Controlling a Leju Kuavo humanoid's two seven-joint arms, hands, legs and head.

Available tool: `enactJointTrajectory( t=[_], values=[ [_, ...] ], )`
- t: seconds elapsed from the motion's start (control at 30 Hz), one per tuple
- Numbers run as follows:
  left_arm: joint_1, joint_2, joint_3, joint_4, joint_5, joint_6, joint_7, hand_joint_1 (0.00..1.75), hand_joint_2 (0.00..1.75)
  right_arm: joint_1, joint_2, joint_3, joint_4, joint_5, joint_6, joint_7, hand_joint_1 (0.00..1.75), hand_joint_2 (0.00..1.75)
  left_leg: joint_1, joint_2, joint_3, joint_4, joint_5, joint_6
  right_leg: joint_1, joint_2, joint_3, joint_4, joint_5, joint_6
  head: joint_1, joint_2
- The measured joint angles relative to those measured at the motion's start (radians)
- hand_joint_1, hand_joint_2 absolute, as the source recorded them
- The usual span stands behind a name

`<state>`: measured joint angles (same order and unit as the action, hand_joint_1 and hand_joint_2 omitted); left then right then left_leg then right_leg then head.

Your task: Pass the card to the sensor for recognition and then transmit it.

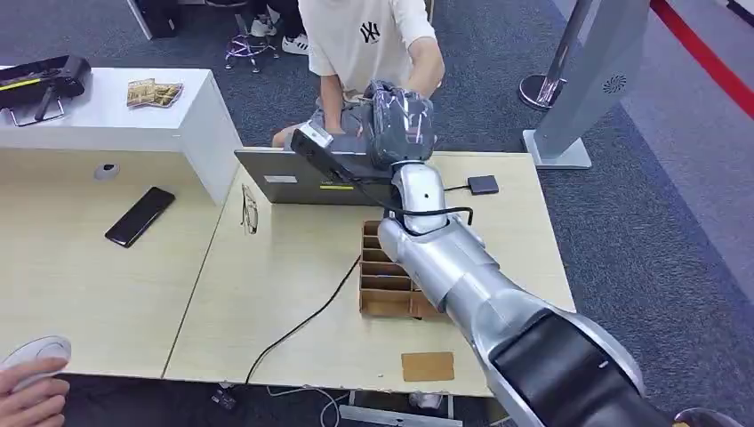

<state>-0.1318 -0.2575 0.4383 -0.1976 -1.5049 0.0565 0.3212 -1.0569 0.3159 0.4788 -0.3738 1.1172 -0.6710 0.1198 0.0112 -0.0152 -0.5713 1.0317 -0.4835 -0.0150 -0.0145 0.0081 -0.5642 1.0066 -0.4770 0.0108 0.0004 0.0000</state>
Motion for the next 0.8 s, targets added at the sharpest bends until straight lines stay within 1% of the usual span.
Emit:
enactJointTrajectory(
  t=[0.27,0.3,0.33,0.37,0.67,0.8],
  values=[
    [0.000,0.000,-0.001,0.000,0.000,-0.003,0.000,0.00,1.75,0.000,-0.009,0.000,0.001,0.110,0.000,0.035,1.75,1.75,0.000,0.000,0.000,0.000,0.000,0.000,0.000,0.000,0.000,0.000,0.000,0.000,0.000,0.000],
    [0.000,0.000,-0.001,0.000,0.000,-0.004,0.000,0.00,1.75,0.000,-0.010,0.000,0.002,0.120,0.000,0.037,1.71,1.75,0.000,0.000,0.000,0.000,0.000,0.000,0.000,0.000,0.000,0.000,0.000,0.000,0.000,0.000],
    [0.000,0.000,-0.001,0.000,0.000,-0.004,0.000,0.00,1.75,0.000,-0.011,0.000,0.003,0.128,0.000,0.039,1.71,1.75,0.000,0.000,0.000,0.000,0.000,0.000,0.000,0.000,0.000,0.000,0.000,0.000,0.000,0.000],
    [0.000,0.000,-0.001,0.000,0.000,-0.004,0.000,0.00,1.75,0.000,-0.011,0.000,0.004,0.133,0.000,0.040,0.00,1.75,0.000,0.000,0.000,0.000,0.000,0.000,0.000,0.000,0.000,0.000,0.000,0.000,0.000,0.000],
    [0.000,0.000,-0.001,0.000,0.000,-0.002,-0.009,0.00,1.75,0.007,-0.013,-0.003,0.014,0.138,0.000,0.030,0.00,1.75,0.000,0.000,0.000,0.000,0.000,0.000,0.000,0.000,0.000,0.000,0.000,0.000,0.000,0.000],
    [0.000,0.000,-0.001,0.000,0.000,-0.002,-0.009,0.00,1.75,0.015,-0.013,-0.021,0.005,0.139,0.000,0.004,0.00,1.75,0.000,0.000,0.000,0.000,0.000,0.000,0.000,0.000,0.000,0.000,0.000,0.000,0.000,0.000]
  ],
)
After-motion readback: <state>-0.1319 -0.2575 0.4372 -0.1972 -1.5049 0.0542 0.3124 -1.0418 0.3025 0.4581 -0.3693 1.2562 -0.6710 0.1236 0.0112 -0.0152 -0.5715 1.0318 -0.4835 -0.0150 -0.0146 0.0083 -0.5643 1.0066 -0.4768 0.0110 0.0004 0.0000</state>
